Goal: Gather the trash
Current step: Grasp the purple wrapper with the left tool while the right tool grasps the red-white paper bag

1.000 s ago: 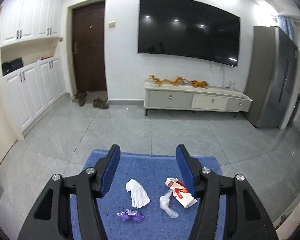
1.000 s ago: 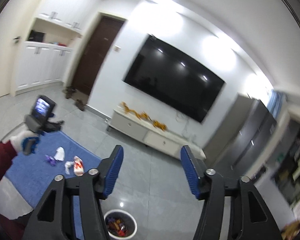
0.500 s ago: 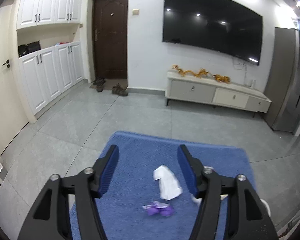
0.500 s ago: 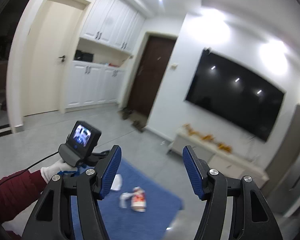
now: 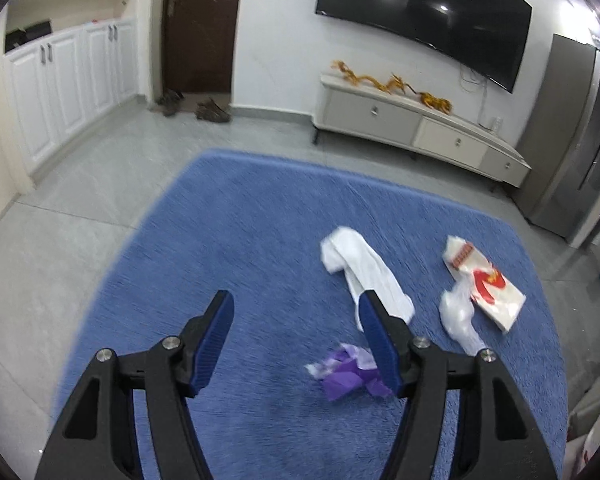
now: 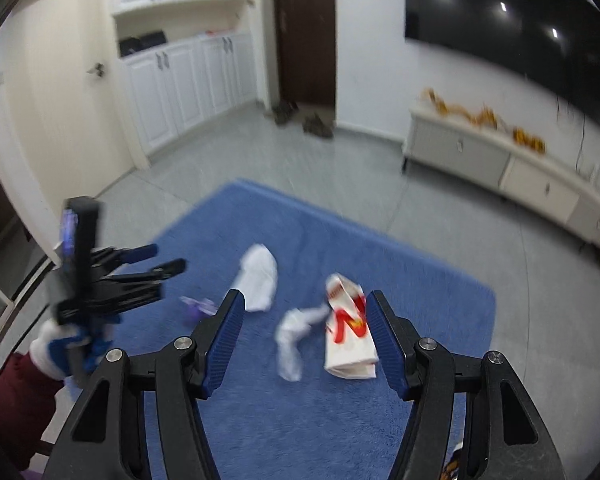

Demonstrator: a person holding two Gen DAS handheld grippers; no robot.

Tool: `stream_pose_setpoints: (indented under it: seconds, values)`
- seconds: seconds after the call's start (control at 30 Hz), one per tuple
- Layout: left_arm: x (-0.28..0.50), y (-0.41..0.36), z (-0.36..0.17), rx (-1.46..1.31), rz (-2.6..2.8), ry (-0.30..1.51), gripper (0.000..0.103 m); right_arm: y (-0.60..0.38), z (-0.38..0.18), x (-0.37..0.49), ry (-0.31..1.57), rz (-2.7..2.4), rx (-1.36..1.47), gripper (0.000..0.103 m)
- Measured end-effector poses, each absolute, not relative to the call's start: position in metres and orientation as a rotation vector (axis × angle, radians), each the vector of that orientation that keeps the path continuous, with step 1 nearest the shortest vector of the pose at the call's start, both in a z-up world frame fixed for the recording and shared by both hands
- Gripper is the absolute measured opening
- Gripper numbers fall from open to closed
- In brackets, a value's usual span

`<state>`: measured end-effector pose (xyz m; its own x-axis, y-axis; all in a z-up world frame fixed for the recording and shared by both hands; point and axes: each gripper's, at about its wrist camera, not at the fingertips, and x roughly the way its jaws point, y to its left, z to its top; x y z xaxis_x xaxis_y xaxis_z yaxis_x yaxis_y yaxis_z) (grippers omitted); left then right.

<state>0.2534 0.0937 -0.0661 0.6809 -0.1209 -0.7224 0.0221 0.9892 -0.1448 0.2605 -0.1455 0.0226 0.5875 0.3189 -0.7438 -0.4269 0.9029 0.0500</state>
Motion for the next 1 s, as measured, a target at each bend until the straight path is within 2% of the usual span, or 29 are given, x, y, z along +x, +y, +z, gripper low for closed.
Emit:
stream_pose_setpoints:
  seconds: [0.07,0.33,0.67,0.7,0.83,1.0]
  values:
    - [0.257,0.085,-0.077,-0.117,-0.104,0.836,0.063,-0.150,-0.003,0.279,0.894,0.423,-0.123,0.069]
    - [0.270,0.056,-0.107,-0.067,-0.204,0.888,0.064,-0.159,-0.092,0.327,1.072,0.366,-0.141,0.070]
    - [0.265,0.048,-0.121,-0.053,-0.239,0.911,0.063,-0.171,-0.146,0.352,1.180,0.364,-0.065,0.069]
    - [0.262,0.049,-0.122,-0.062,-0.240,0.914,0.063,-0.172,-0.150,0.350,1.179,0.371,-0.052,0.067]
    - [0.245,0.051,-0.122,-0.099,-0.255,0.908,0.063,-0.176,-0.146,0.336,1.165,0.387,-0.025,0.042]
    - [0.224,0.053,-0.123,-0.110,-0.245,0.906,0.063,-0.184,-0.138,0.313,1.134,0.404,0.026,0.025]
